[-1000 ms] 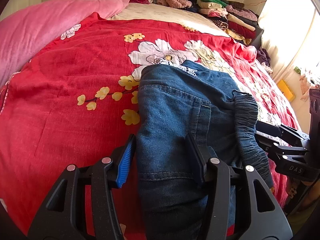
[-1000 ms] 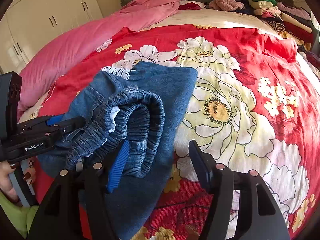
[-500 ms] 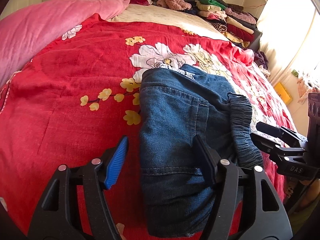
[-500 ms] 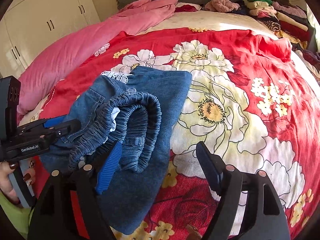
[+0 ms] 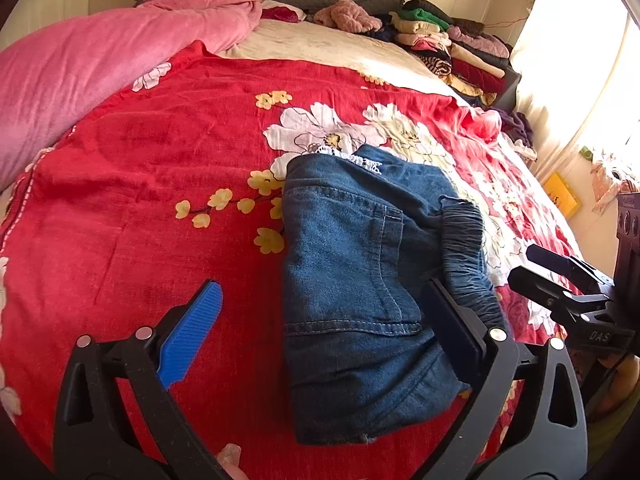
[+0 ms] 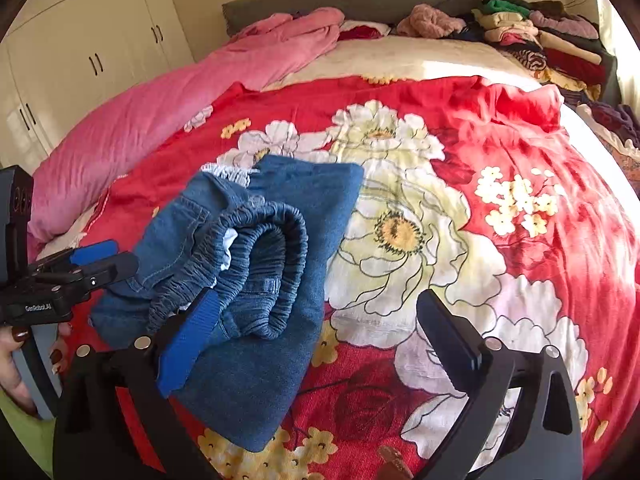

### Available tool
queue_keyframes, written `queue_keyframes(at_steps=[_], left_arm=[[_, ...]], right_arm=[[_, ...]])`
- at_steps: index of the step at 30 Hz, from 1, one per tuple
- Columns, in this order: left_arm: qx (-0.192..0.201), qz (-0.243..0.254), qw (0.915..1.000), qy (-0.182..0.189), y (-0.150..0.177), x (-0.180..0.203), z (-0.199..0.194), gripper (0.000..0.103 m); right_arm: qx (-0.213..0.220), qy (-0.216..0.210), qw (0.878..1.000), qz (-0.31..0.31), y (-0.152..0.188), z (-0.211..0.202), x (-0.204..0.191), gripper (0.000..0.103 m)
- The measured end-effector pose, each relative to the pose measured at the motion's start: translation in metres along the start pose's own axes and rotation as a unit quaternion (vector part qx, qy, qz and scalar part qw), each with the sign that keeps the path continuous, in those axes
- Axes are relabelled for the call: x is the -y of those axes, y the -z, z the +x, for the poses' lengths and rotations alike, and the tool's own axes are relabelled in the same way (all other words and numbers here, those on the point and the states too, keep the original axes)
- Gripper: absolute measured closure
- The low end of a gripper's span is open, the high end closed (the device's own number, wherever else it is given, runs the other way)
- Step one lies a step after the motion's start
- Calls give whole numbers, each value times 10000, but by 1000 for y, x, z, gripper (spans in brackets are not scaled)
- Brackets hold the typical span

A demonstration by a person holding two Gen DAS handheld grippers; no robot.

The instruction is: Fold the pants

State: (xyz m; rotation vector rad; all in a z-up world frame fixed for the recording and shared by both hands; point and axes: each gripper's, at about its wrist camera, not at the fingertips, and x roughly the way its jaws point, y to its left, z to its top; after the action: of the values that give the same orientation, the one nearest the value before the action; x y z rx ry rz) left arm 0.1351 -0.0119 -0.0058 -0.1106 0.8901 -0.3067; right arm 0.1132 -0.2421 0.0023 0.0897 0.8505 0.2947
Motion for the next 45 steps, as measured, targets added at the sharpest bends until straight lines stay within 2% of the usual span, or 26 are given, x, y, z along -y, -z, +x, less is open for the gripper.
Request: queue_keyframes(at_steps=[12, 29, 35, 45], left_arm=[[223, 65, 9997, -110, 7, 6, -32, 10], [668, 223, 9973, -217, 47, 20, -91, 10], [745, 187, 9968, -243, 61, 19, -103, 10], [640, 161, 9975, -255, 82, 15, -103, 10]], right_arm=[[456, 96, 9989, -29, 4, -46, -4, 5], [979, 365, 9939, -348, 44, -114, -15, 5], [1055, 395, 9930, -363, 60, -124, -17, 5], [878, 321, 9953, -246, 87, -122, -21, 5]])
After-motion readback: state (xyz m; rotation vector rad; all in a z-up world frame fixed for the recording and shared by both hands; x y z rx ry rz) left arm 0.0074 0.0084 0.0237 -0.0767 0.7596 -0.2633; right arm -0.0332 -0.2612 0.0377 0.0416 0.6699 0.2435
